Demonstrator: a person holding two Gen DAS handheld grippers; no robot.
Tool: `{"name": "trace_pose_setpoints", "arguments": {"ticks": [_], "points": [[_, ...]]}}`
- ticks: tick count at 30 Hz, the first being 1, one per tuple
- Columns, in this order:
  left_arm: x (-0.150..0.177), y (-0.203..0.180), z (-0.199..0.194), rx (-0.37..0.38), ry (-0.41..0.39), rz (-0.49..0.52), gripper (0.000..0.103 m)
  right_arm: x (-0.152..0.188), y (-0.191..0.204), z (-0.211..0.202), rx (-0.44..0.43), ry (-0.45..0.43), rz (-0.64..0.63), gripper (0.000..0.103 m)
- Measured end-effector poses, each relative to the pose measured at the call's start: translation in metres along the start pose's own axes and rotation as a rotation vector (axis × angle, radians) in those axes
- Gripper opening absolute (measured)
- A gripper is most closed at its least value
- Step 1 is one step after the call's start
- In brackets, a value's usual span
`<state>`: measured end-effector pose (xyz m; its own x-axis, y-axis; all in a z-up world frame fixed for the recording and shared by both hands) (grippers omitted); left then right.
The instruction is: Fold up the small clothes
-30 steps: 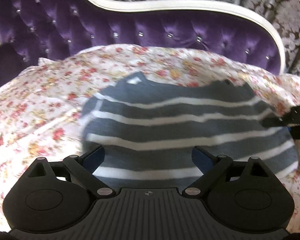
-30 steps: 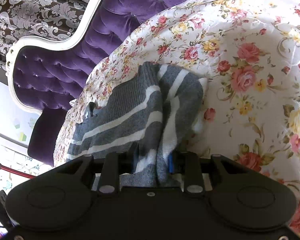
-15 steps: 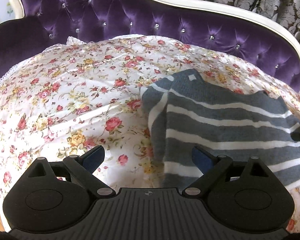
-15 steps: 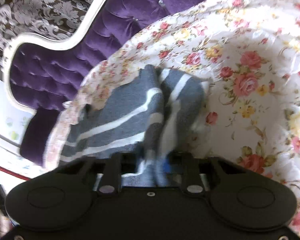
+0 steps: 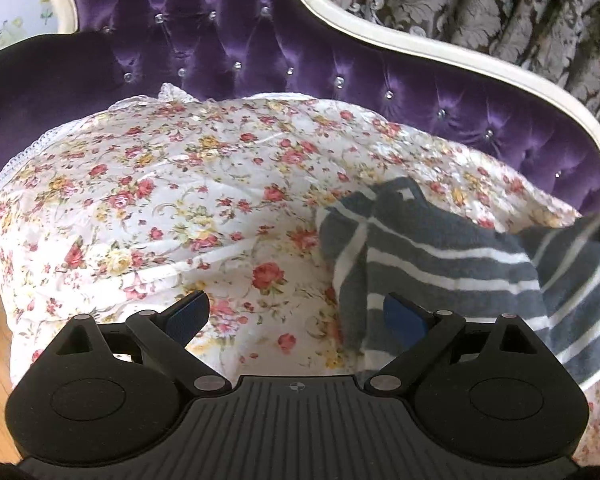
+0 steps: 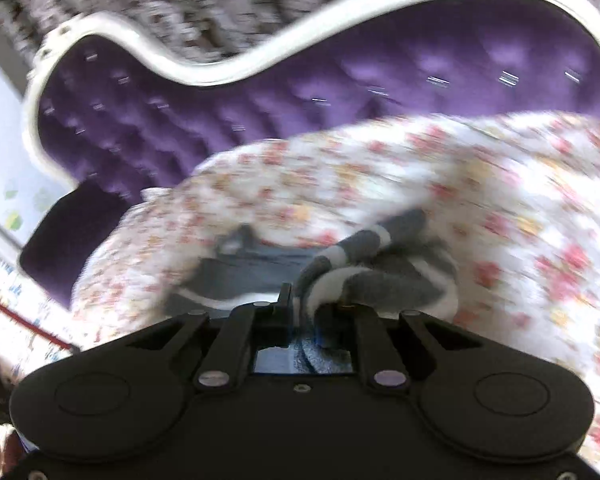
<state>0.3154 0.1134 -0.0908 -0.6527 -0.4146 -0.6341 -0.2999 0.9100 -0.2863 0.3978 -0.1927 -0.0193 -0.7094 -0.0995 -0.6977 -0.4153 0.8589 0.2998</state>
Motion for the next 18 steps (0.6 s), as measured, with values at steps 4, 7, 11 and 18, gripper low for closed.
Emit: {"name": "trace_pose_setpoints", "arguments": {"ticks": [4, 7, 11, 18], "points": [[-0.004, 0.012, -0.005, -0.009, -0.005, -0.017, 0.095, -0.015, 0.051, 0.034, -0.051, 0.024, -0.057, 0.017], [-0.009, 0.022, -0.007, -0.025, -0.011, -0.031, 0.095, -0.013, 0.083, 0.066, -0.088, 0.060, -0.074, 0.017], [-0.013, 0.033, -0.009, -0.038, -0.011, -0.056, 0.095, -0.001, 0.119, 0.103, -0.096, 0.117, -0.118, 0.017], [-0.016, 0.044, -0.011, -0.053, -0.009, -0.069, 0.095, 0.022, 0.138, 0.143, -0.150, 0.191, -0.110, 0.033]]}}
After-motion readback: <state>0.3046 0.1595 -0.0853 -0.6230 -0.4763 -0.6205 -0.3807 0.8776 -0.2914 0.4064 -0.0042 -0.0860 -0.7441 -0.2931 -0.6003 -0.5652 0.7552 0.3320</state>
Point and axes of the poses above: each gripper's, at about its wrist camera, not at the fingertips, and z roughly the way its jaws point, y to its left, x to its underside, the point moved 8 cm from there along z, roughly the way its jaws point, and after that the axes turned 14 degrees about -z, right-handed, at the moved point
